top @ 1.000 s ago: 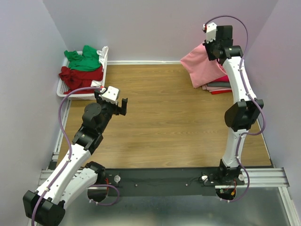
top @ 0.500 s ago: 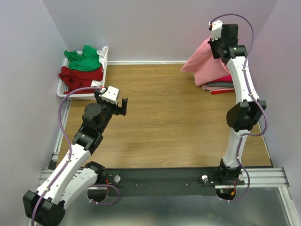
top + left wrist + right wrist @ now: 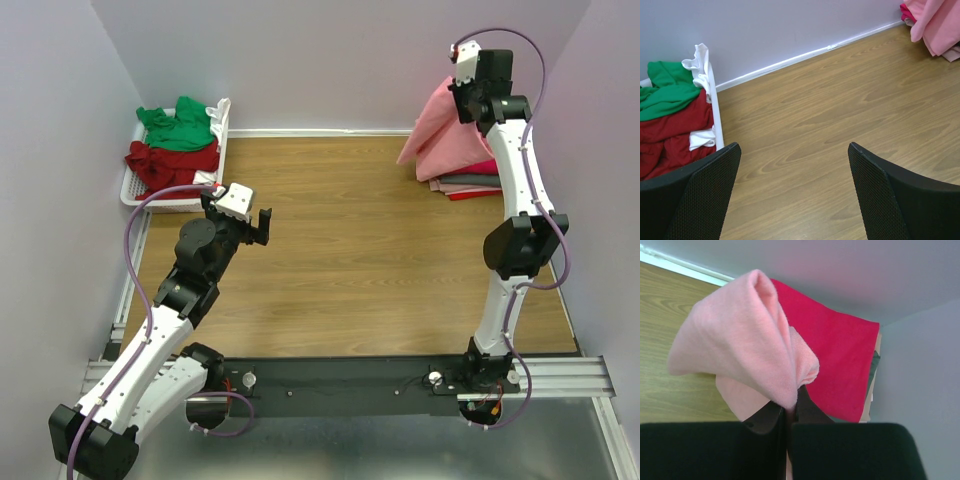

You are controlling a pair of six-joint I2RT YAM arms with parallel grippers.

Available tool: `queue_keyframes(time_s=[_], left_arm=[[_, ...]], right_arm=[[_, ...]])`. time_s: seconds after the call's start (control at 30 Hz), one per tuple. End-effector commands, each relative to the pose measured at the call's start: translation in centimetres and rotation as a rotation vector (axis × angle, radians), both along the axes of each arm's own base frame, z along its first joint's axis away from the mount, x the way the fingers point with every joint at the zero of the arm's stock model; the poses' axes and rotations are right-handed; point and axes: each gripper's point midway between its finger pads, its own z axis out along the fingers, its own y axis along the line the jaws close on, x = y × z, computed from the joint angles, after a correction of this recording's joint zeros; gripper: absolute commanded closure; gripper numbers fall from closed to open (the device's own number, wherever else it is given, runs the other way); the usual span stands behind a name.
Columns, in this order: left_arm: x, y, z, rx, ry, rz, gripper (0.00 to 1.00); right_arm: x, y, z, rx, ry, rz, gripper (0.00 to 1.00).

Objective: Fold and stack the t-shirts
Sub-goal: Neatly place the folded tshirt to the corner

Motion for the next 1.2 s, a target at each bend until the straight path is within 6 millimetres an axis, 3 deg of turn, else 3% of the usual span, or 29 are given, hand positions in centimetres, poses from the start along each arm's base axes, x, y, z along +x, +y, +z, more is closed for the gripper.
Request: queue_keyframes(time_s=[0.0,0.67,0.9,0.93,1.17], left_arm=[[0.0,-0.6,0.1,-0.002,-0.013,-0.031,0.05],[0.1,-0.7,0.1,-0.001,-0.011,-0.034,0.05],[0.1,-0.7,0.0,0.001,-0.010,-0.034,0.05],[0.1,-0.7,0.0,0.001,-0.010,-0.034,0.05],[0.1,-0.7,-0.1,0.001,-0.009,-0.034,0.05]], right_arm=[[-0.1,-0.4,6.4,0.020,-0.167,-0.012,1.00],[1.0,-3.5,4.8,-0.004,-0.153,-0.090,1.00],[1.9,-4.2,2.2,-0.027,-0.113,-0.116,1.00],[1.8,-5.6,1.8,-0.032,-0.106,-0.144,1.00],[2.6,-8.0,-0.9,-0.059,-0.089,-0.224,1.00]])
